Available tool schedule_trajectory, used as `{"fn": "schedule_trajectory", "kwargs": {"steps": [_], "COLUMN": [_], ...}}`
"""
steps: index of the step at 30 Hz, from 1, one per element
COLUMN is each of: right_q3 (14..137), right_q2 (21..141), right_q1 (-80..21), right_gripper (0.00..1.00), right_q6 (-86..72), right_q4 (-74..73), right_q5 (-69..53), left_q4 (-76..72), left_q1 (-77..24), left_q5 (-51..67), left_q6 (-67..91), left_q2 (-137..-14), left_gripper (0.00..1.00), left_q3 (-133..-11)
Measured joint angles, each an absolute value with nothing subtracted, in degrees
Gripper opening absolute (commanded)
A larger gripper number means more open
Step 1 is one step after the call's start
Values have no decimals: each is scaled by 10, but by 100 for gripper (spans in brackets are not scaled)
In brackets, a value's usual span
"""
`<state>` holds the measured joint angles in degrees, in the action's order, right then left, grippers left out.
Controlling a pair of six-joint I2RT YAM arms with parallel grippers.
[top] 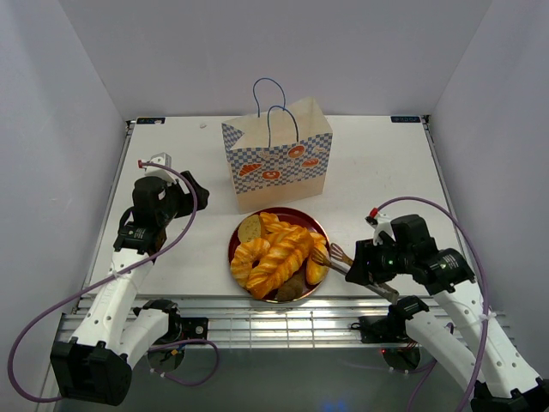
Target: Place the fake bread into the paper bag
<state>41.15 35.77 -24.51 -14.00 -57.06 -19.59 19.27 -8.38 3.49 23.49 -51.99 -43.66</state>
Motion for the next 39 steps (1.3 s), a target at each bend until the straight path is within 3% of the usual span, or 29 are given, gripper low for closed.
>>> {"fn": "schedule_trajectory", "kwargs": {"steps": [9, 13, 22, 39], "right_q3": [388, 387, 416, 539], "right_q2": [365, 370, 381, 402], "right_q1": [-245, -245, -245, -245], "right_gripper": [61, 50, 37, 38], "right_q6": [-149, -149, -148, -141], "right_q4": [-545, -539, -551, -598], "right_q5": [-215, -216, -211, -146], "left_q4": [192, 190, 189, 189], "left_q1": [-84, -84, -84, -84], "left_q5": [37, 37, 36, 43], "left_q6": [236, 236, 240, 241], "left_q2": [-512, -511, -510, -510], "left_gripper": [81, 81, 81, 82], "left_q3": [-437, -437, -437, -437]}}
